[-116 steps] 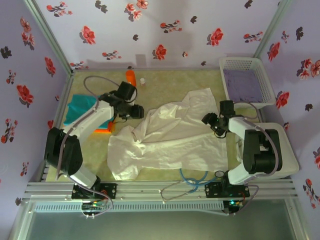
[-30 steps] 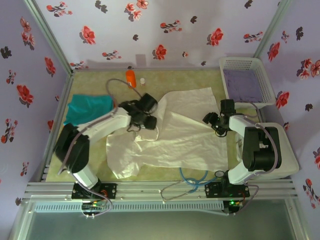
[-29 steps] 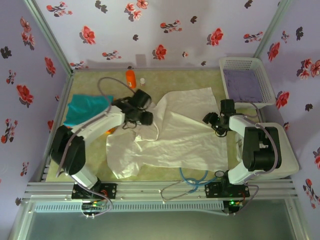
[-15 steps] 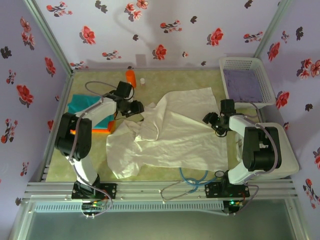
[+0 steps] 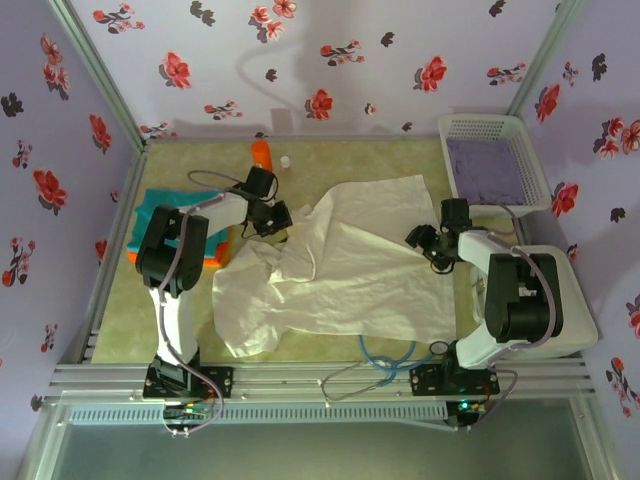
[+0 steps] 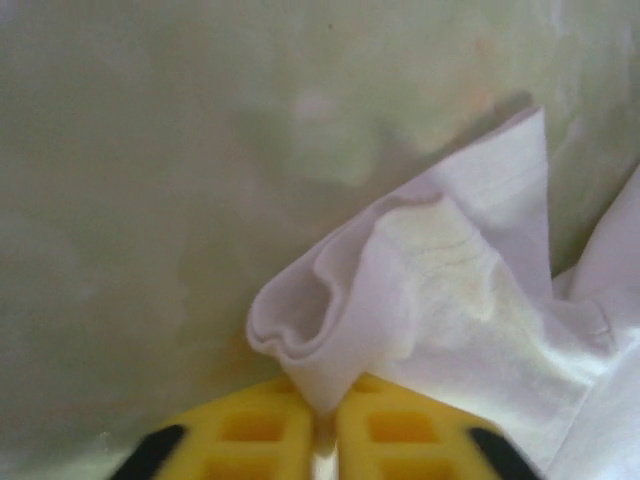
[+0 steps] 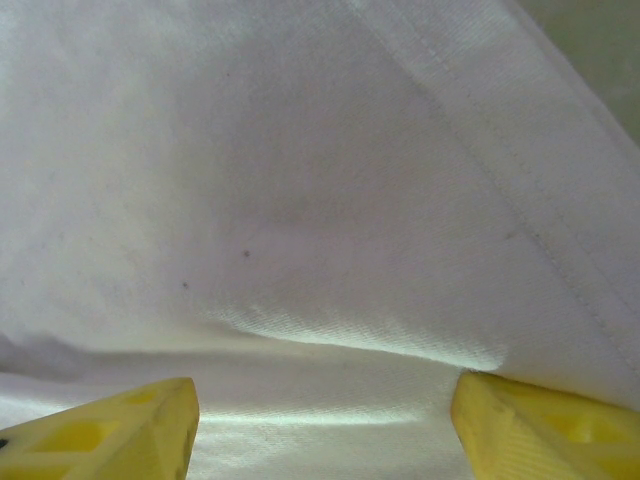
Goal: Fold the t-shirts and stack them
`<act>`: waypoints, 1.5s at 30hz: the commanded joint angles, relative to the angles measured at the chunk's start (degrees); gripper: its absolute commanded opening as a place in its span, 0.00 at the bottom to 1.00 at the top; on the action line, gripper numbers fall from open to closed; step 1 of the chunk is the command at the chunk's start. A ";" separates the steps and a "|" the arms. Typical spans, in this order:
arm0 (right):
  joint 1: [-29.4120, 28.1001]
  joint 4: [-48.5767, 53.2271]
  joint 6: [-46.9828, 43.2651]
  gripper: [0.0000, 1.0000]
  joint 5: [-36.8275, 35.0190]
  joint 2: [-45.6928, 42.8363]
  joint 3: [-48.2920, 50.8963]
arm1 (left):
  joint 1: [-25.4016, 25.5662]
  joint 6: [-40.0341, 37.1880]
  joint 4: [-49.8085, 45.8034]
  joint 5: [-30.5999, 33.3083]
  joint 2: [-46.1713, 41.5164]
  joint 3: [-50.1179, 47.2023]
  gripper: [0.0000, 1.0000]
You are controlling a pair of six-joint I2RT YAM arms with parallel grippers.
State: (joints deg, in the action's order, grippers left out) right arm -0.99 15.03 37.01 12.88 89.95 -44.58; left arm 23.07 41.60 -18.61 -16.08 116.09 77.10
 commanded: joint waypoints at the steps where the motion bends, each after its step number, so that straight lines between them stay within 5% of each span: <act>1: 1.08 5.17 -0.89 0.70 -2.79 2.35 2.19 | -0.70 -2.04 -3.55 1.87 0.69 4.48 0.01; 10: 1.26 4.94 -1.16 0.70 -2.45 2.68 2.12 | -0.79 -16.82 -29.47 16.94 2.10 30.10 0.00; 22: 1.35 5.29 -1.48 0.70 -2.35 2.92 1.86 | 2.20 -30.83 -49.00 35.13 19.01 68.38 0.01; 30: 1.34 5.55 -1.56 0.70 -2.45 3.13 1.62 | 4.82 -37.13 -44.84 43.13 22.05 67.47 0.09; 36: 1.35 5.79 -1.56 0.70 -2.45 3.34 1.40 | 7.83 -41.68 -42.11 43.17 21.86 65.30 0.75; 40: 1.35 5.81 -1.68 0.70 -2.36 3.29 1.42 | 7.02 -35.22 -45.97 42.01 18.92 61.03 0.74; 45: 1.35 5.74 -1.95 0.70 -2.34 3.08 1.76 | 5.52 -29.09 -38.25 34.58 5.52 36.54 0.67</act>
State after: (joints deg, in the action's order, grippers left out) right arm -0.62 15.14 36.34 13.67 90.13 -44.69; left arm 30.17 7.31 -59.35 23.00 129.88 121.95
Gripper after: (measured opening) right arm 0.703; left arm 0.681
